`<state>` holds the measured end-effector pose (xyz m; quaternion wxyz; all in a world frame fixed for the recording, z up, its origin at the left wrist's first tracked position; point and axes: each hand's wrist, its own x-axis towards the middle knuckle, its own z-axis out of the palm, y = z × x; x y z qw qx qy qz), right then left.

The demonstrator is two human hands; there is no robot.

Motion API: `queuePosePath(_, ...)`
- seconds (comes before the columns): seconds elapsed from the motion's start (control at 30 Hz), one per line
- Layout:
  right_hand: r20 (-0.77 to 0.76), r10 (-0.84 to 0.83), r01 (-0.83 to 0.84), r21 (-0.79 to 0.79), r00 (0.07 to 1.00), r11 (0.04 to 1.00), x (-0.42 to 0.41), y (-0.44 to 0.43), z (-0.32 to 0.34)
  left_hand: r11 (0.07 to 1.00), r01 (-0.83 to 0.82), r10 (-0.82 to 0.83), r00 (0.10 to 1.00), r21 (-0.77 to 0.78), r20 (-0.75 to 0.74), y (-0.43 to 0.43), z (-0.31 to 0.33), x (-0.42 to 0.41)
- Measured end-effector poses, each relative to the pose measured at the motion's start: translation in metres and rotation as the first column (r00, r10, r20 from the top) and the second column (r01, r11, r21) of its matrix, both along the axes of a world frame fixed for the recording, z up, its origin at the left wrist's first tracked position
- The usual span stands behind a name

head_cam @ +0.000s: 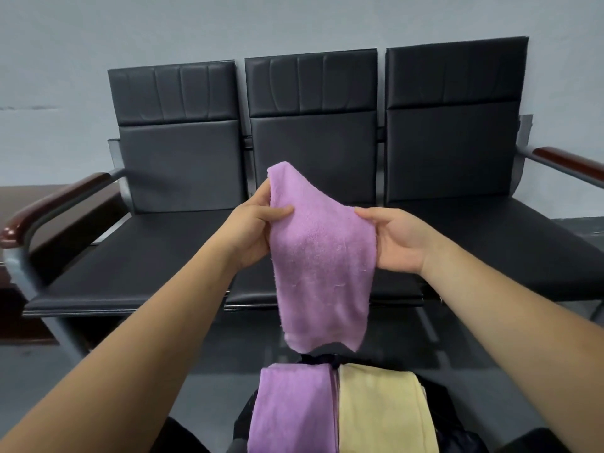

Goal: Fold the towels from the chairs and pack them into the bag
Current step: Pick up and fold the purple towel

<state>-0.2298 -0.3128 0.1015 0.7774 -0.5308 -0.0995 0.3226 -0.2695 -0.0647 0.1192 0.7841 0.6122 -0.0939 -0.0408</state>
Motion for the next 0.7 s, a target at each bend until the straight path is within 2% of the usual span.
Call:
queuePosePath(0.13,0.009,0.001,-0.001,0.007,1.0,1.0,0.0,-0.002,0.0,0.995,-0.014,0.015,1.0,0.094,-0.011,0.002,-0.002,0.002)
queuePosePath(0.23,-0.062,0.03,-0.032,-0.046,0.998,0.998,0.002,-0.005,-0.001,0.985,-0.048,0.047,0.999,0.166,0.011,0.008,-0.003,0.002)
queuePosePath(0.33,-0.005,-0.005,0.004,-0.179,1.0,0.984,0.001,-0.004,0.0,0.888,-0.098,0.065,0.994,0.45,0.087,0.016,-0.004,0.003)
queuePosePath(0.4,0.038,-0.1,0.104,-0.145,0.994,0.984,0.002,-0.002,0.002,0.798,-0.114,0.052,0.991,0.591,0.122,0.019,-0.005,0.003)
queuePosePath(0.43,0.052,-0.142,0.147,-0.116,0.988,0.982,0.003,-0.002,0.004,0.782,-0.122,0.056,0.99,0.611,0.126,0.018,-0.004,0.002)
queuePosePath(0.57,0.109,-0.233,0.244,-0.106,0.966,0.964,0.005,-0.001,0.011,0.798,-0.208,0.152,0.978,0.566,0.146,0.01,0.002,0.0)
queuePosePath(0.63,0.126,-0.285,0.3,-0.127,0.95,0.945,0.004,-0.001,0.015,0.846,-0.204,0.195,0.978,0.492,0.069,0.007,0.003,0.001)
queuePosePath(0.7,0.122,-0.31,0.327,-0.162,0.943,0.931,0.006,-0.001,0.018,0.91,-0.214,0.245,0.968,0.356,-0.045,0.001,0.003,0.002)
